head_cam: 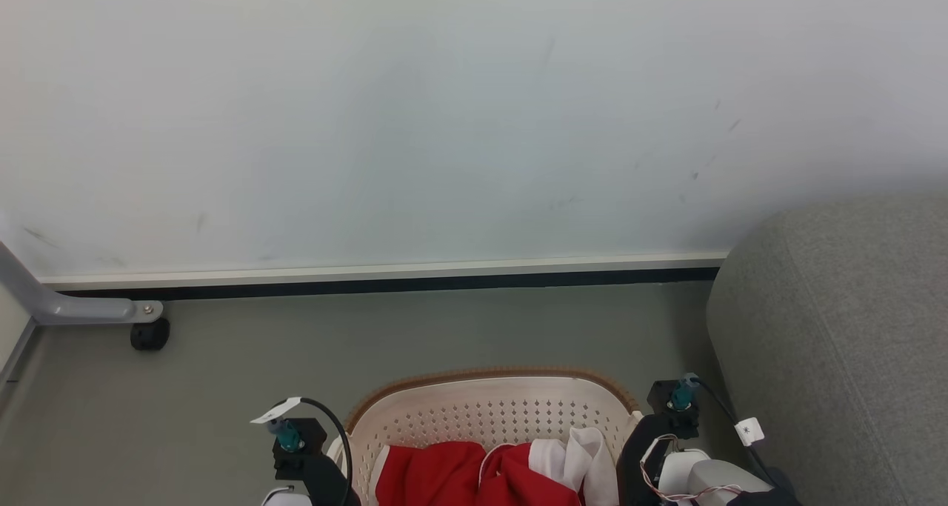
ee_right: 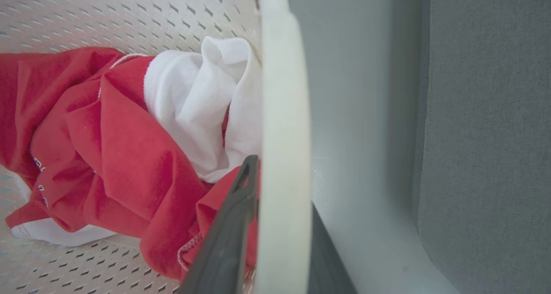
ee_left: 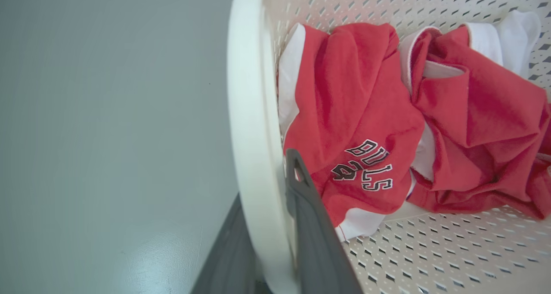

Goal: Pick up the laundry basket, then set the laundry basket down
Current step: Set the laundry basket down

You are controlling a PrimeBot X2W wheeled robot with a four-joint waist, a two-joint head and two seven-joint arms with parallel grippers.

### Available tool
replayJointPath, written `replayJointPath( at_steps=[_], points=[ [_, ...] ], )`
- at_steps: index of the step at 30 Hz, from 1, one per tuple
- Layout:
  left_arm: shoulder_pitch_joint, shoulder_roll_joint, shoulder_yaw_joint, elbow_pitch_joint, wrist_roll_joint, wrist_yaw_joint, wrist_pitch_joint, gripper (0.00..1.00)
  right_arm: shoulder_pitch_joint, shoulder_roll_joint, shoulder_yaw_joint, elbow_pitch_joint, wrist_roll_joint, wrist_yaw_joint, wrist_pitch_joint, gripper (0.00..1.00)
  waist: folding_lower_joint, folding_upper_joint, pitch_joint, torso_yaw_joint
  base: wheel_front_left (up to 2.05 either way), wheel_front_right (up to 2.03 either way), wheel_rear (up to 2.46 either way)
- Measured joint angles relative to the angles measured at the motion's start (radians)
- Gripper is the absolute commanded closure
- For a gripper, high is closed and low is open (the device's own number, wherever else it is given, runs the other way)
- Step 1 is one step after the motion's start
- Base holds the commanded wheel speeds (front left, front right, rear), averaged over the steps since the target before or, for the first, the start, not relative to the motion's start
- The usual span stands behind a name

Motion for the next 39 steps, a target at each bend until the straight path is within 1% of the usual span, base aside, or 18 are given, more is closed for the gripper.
replayJointPath(
  at_steps=[7, 22, 39],
  points=[
    [0.007, 0.000, -0.002, 0.000, -0.006, 0.000, -0.009, 1.00, 0.000, 0.000, 0.008, 0.000, 0.007, 0.000, -0.009, 1.00, -0.0001, 0.0000, 0.015, -0.001, 0.00, 0.00, 0.00],
    [0.005, 0.001, -0.005, -0.001, -0.007, 0.000, -0.050, 1.00, -0.006, 0.000, 0.021, -0.002, 0.009, 0.000, -0.054, 1.00, 0.0000, 0.0000, 0.082, -0.001, 0.00, 0.00, 0.00],
    [-0.085, 0.021, -0.013, -0.022, -0.006, 0.001, -0.110, 1.00, -0.099, -0.004, 0.023, -0.008, 0.009, 0.000, -0.115, 1.00, 0.0000, 0.0000, 0.219, -0.001, 0.00, 0.00, 0.00]
  ],
)
